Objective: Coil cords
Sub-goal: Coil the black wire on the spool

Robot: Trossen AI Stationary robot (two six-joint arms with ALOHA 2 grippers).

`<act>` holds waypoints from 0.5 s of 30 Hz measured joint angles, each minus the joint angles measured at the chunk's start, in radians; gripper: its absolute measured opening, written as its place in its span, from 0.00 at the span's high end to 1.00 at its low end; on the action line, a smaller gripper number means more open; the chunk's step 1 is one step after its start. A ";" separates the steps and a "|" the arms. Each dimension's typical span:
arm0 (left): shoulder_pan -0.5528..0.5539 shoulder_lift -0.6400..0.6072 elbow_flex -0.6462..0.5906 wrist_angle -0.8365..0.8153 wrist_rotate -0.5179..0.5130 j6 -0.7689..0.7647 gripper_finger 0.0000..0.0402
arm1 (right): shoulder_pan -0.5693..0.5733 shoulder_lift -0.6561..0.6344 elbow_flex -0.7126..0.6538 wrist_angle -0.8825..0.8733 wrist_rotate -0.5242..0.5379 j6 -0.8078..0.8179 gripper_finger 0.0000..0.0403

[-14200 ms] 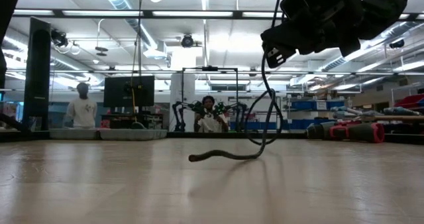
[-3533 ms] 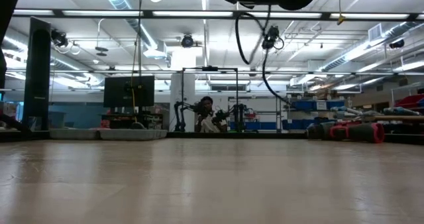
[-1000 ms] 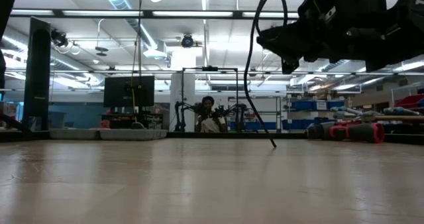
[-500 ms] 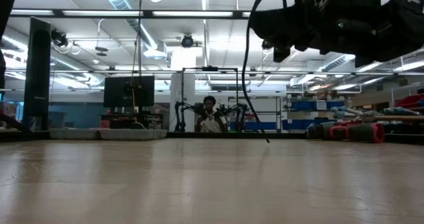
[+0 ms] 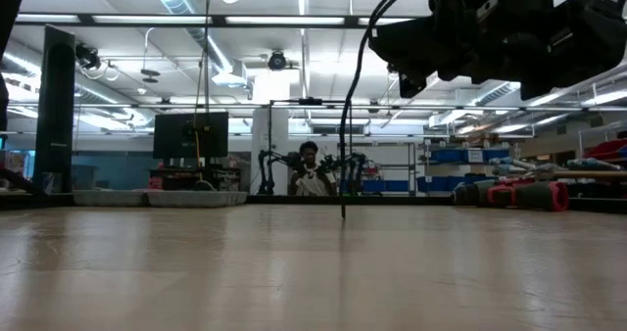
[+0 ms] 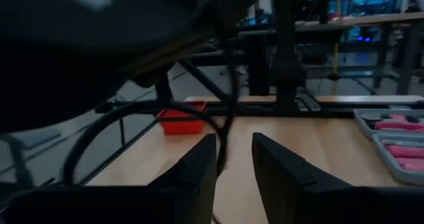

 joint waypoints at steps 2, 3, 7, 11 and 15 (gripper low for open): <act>0.000 0.000 0.000 0.000 -0.001 0.000 1.00 | -0.001 0.000 0.000 -0.001 -0.004 0.005 0.76; 0.000 0.000 0.000 0.000 -0.005 -0.001 1.00 | -0.001 -0.001 0.000 0.001 -0.011 0.006 0.75; 0.001 0.000 0.000 -0.010 -0.020 -0.004 1.00 | -0.010 -0.001 0.000 0.001 -0.065 0.007 0.76; 0.005 0.000 0.000 -0.008 -0.027 -0.005 1.00 | -0.026 -0.001 -0.011 0.017 -0.073 0.005 0.76; 0.015 0.008 0.000 0.004 -0.027 -0.032 1.00 | -0.048 0.000 -0.028 0.028 -0.066 -0.013 0.76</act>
